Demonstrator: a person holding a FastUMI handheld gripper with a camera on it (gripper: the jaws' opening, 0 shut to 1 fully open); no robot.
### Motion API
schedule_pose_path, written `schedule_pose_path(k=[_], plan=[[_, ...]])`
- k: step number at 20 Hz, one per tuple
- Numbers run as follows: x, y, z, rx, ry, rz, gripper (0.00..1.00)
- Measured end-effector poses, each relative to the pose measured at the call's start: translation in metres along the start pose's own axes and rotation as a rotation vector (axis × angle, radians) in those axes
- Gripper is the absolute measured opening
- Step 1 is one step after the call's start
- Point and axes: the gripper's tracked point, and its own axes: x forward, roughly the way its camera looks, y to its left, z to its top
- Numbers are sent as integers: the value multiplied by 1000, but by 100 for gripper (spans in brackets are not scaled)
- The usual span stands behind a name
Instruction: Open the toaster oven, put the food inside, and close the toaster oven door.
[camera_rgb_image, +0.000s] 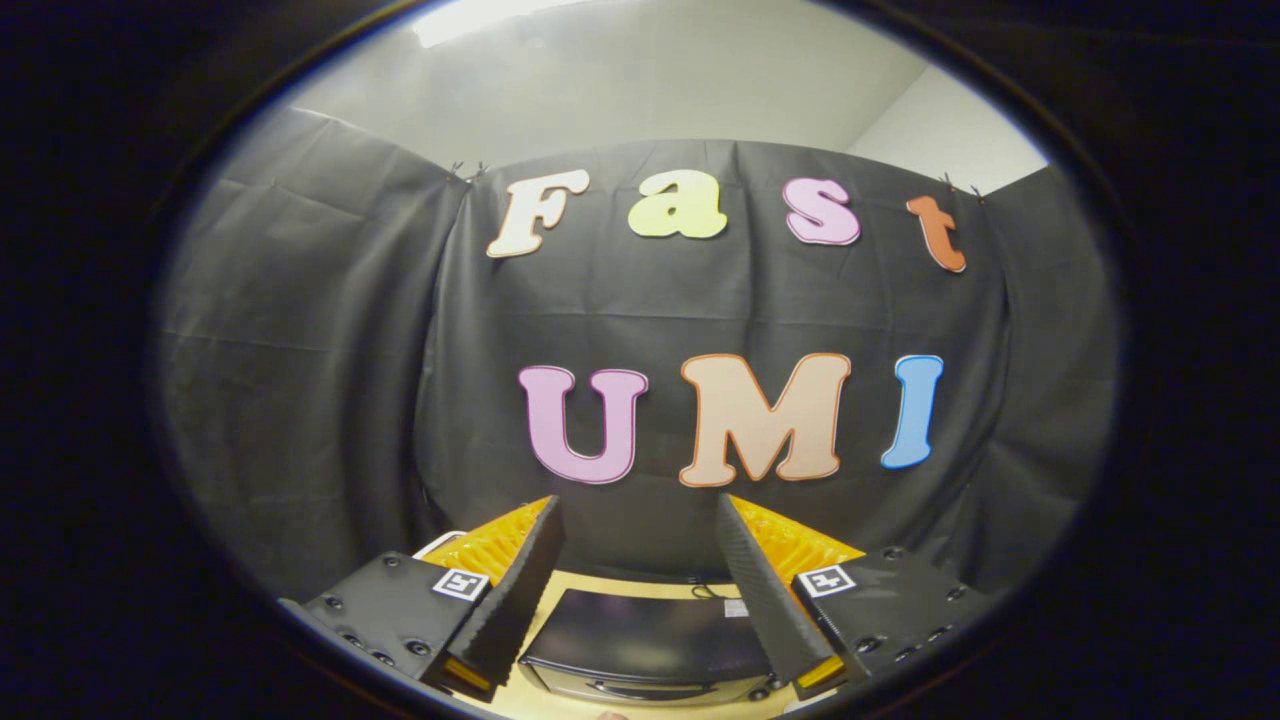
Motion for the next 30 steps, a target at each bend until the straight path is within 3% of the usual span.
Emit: schedule_pose_path(k=[4, 11, 20, 25, 30], plan=[[8, -8, -39, -19, 56, -32, 97], [21, -15, -146, -77, 193, -94, 97], [17, -27, -264, -4, 352, -172, 97], [6, -26, -301, -17, 430, -169, 97], [1, -28, -305, 47, 416, -174, 97]])
